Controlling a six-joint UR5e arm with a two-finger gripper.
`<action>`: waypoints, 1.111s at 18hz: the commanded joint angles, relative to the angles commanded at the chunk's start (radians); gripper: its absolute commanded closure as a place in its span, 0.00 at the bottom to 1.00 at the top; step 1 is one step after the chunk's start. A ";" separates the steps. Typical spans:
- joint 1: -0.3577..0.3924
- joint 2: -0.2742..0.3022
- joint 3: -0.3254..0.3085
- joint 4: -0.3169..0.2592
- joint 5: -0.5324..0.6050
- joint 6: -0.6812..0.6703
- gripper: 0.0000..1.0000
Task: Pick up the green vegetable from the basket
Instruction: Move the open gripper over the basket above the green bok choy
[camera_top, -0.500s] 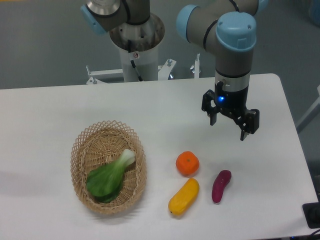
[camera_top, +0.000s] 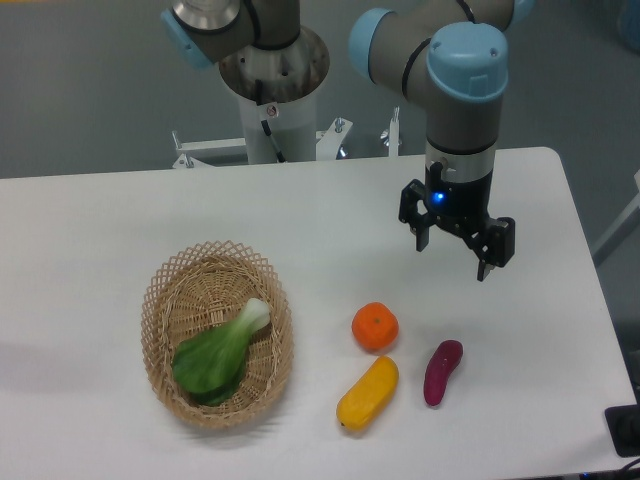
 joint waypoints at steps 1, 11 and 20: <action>-0.011 0.000 0.000 0.000 0.000 -0.032 0.00; -0.196 0.017 -0.140 0.160 0.011 -0.356 0.00; -0.407 -0.097 -0.166 0.166 0.038 -0.479 0.00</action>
